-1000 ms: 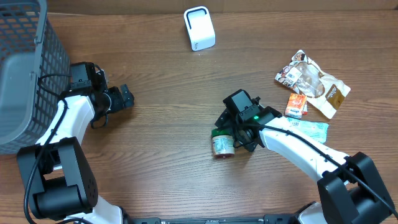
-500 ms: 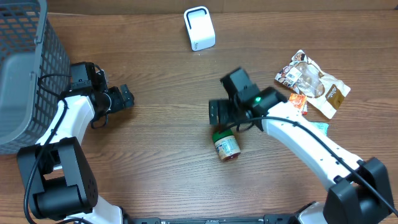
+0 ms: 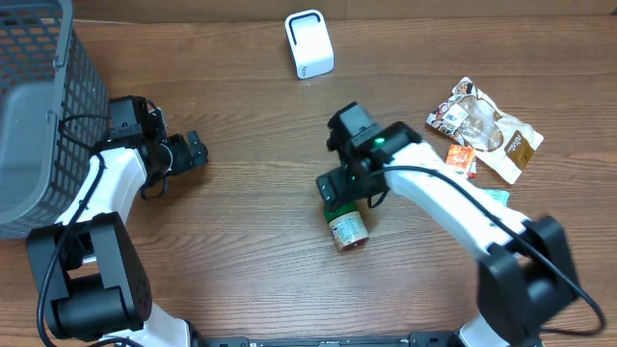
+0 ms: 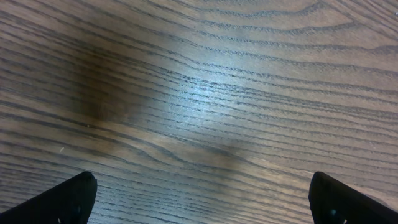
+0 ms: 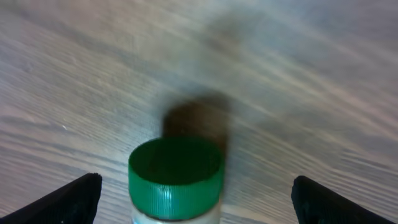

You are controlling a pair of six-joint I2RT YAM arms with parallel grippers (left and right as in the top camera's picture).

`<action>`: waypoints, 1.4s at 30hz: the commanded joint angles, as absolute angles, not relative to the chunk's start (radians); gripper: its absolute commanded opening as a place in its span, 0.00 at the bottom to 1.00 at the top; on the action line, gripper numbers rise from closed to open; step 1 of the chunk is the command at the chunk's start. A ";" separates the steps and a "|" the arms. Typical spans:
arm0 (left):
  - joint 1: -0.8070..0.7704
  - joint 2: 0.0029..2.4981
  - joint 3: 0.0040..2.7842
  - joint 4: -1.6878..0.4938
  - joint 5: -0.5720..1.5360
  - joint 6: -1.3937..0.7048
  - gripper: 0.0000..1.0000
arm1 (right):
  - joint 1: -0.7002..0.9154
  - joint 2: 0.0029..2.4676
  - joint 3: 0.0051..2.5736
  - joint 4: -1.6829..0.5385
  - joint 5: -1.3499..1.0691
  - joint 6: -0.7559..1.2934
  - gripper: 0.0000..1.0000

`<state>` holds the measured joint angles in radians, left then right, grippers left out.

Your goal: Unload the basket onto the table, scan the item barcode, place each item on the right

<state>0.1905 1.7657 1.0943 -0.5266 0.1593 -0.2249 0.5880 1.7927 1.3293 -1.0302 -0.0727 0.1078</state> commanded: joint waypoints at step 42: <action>0.196 1.772 1.108 -0.523 0.146 -0.205 1.00 | 0.661 1.843 1.252 -0.947 0.008 0.077 0.84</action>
<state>0.1905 1.7657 1.0943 -0.5266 0.1593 -0.2245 0.6563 1.8397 1.2655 -0.9546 -0.0193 0.0780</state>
